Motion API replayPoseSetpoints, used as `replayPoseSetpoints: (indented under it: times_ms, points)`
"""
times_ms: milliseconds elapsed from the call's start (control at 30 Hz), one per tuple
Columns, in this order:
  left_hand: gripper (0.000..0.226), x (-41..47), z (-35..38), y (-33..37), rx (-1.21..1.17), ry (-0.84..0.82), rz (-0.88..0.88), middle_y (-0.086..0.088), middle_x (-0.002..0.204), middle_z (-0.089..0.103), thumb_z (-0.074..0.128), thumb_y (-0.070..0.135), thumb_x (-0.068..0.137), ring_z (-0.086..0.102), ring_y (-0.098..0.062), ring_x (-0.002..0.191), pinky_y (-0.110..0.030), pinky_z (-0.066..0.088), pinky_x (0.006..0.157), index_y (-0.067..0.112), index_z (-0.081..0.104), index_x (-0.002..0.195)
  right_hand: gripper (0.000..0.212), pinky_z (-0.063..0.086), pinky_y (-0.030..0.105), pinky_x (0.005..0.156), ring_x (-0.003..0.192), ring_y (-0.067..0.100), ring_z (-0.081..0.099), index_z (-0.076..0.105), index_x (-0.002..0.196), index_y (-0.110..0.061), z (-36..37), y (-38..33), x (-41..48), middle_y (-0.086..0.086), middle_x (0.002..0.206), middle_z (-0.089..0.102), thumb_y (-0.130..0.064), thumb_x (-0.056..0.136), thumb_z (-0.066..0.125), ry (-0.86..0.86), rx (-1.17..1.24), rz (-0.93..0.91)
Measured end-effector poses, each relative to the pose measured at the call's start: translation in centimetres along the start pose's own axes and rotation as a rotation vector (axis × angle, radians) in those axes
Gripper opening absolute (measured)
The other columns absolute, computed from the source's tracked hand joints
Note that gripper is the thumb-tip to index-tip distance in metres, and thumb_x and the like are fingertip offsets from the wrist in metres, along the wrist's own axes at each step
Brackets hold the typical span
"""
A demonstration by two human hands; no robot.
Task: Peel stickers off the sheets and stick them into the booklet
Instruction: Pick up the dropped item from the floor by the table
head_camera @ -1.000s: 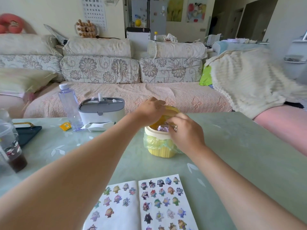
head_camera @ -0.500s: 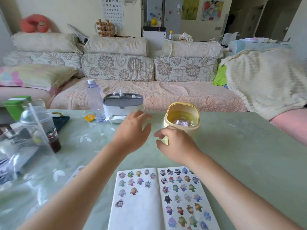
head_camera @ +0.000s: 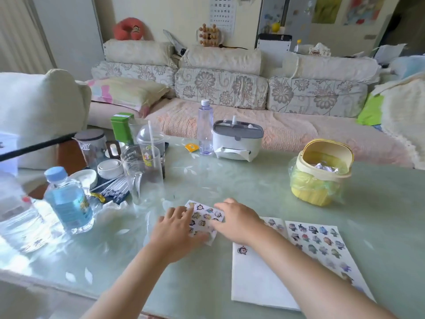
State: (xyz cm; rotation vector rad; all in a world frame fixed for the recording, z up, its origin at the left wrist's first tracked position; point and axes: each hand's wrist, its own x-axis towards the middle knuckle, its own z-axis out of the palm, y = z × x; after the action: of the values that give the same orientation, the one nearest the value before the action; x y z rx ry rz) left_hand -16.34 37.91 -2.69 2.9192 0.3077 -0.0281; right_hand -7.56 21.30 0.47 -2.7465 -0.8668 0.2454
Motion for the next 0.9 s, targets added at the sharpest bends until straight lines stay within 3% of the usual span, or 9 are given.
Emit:
replayPoseSetpoints:
  times_ms: [133,333,467,567,633,700,767,833,900]
  points:
    - [0.106,0.2,0.7,-0.7,0.014,0.044,0.009,0.014,0.148,0.036,0.010,0.086,0.058,0.028,-0.014,0.137,-0.031,0.027,0.108,0.034,0.044,0.143,0.059,0.044,0.039,0.097,0.122,0.027,0.050,0.054,0.130,-0.020,1.3,-0.4,1.4,0.003,0.133,0.043,-0.063,0.091,0.050,-0.036,-0.154,0.058]
    - [0.089,0.7,0.8,-2.4,0.024,0.088,0.049,0.017,0.132,0.050,0.027,0.089,0.062,0.042,-0.012,0.125,-0.028,0.031,0.095,0.036,0.061,0.126,0.048,0.044,0.031,0.088,0.111,0.016,0.055,0.066,0.109,-0.030,2.5,0.0,1.5,-0.009,0.119,0.049,-0.069,0.082,0.063,0.048,0.018,0.074]
    - [0.092,0.1,0.2,-2.6,0.032,0.185,0.109,0.015,0.119,0.057,0.024,0.094,0.061,0.049,-0.015,0.117,-0.031,0.037,0.092,0.035,0.060,0.123,0.025,0.046,0.026,0.087,0.099,0.006,0.059,0.069,0.103,-0.035,2.6,0.2,0.6,-0.017,0.112,0.058,-0.049,0.082,0.073,0.089,0.256,0.063]
    - [0.079,0.2,-1.2,-1.9,-0.067,0.350,0.194,0.013,0.128,0.054,0.031,0.081,0.076,0.046,-0.017,0.123,-0.034,0.038,0.098,0.033,0.053,0.136,0.011,0.045,0.020,0.072,0.073,0.001,0.056,0.066,0.091,-0.032,2.0,0.3,-0.4,-0.013,0.092,0.066,-0.024,0.086,0.071,0.135,0.465,0.054]
    - [0.070,0.4,-1.6,-1.5,-0.038,0.350,0.259,0.011,0.143,0.047,0.041,0.068,0.084,0.040,-0.019,0.135,-0.037,0.036,0.105,0.033,0.044,0.145,0.012,0.042,0.016,0.065,0.068,-0.002,0.054,0.067,0.094,-0.031,1.9,0.9,-1.2,-0.014,0.087,0.066,-0.022,0.087,0.068,0.137,0.456,0.063]
    - [0.069,0.8,-0.5,-2.0,-0.007,0.129,0.273,0.010,0.160,0.027,0.048,0.060,0.091,0.019,-0.018,0.149,-0.038,0.024,0.116,0.036,0.030,0.153,0.018,0.039,0.016,0.068,0.070,-0.006,0.051,0.066,0.104,-0.033,2.1,1.2,-2.2,-0.015,0.095,0.065,-0.025,0.088,0.066,0.122,0.354,0.053]
    - [0.073,0.7,0.6,-2.7,-0.030,-0.063,0.206,0.011,0.164,0.017,0.036,0.067,0.088,0.008,-0.015,0.152,-0.038,0.014,0.120,0.038,0.026,0.155,0.025,0.037,0.018,0.080,0.081,-0.006,0.049,0.064,0.114,-0.033,2.7,1.3,-2.8,-0.016,0.104,0.062,-0.027,0.089,0.065,0.112,0.270,0.011]
    - [0.086,0.1,1.0,-3.3,-0.144,-0.049,0.164,0.007,0.163,0.025,0.019,0.070,0.077,0.016,-0.018,0.150,-0.036,0.015,0.119,0.034,0.033,0.153,0.030,0.038,0.021,0.093,0.102,0.003,0.051,0.063,0.121,-0.033,3.1,0.6,-3.2,-0.014,0.111,0.061,-0.029,0.091,0.064,0.110,0.231,-0.040]
    - [0.073,0.0,0.5,-3.6,-0.270,-0.019,0.149,-0.001,0.154,0.042,0.029,0.057,0.084,0.032,-0.022,0.145,-0.031,0.023,0.116,0.024,0.047,0.147,0.031,0.038,0.023,0.100,0.113,0.007,0.050,0.063,0.122,-0.034,3.3,-0.7,-3.4,-0.013,0.116,0.060,-0.031,0.091,0.062,0.089,0.236,-0.089]
